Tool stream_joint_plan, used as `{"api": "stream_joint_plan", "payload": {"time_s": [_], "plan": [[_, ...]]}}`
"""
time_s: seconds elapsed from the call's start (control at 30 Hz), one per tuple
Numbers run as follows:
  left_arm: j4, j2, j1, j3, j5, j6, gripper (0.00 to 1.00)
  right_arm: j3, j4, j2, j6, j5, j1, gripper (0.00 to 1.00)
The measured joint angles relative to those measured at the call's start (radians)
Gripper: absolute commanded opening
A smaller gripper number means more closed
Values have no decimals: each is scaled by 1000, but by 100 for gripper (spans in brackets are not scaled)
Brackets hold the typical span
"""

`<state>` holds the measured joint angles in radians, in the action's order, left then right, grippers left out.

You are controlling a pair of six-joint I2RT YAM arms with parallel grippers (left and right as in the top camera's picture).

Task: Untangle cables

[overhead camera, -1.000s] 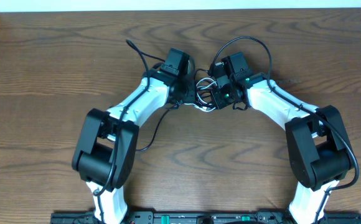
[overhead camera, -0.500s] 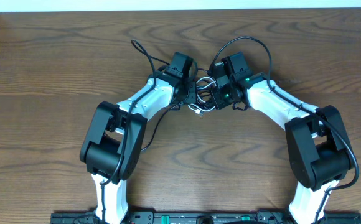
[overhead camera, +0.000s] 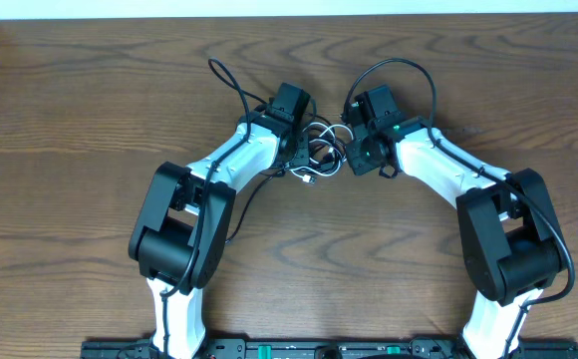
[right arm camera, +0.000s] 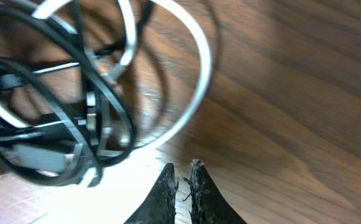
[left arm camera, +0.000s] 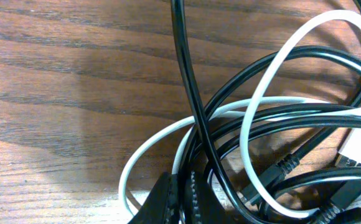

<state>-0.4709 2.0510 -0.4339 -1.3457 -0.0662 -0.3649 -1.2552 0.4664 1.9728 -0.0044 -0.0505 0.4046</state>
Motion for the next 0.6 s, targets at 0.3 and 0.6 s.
{"api": "stream_joint_plan", "payload": {"time_s": [0.3, 0.6], "plan": [[-24, 0, 3, -3, -25, 27, 8, 0, -2, 0, -5, -66, 0, 29], [-86, 0, 12, -11, -132, 57, 8, 0, -7, 0, -30, -283, -24, 30]]}}
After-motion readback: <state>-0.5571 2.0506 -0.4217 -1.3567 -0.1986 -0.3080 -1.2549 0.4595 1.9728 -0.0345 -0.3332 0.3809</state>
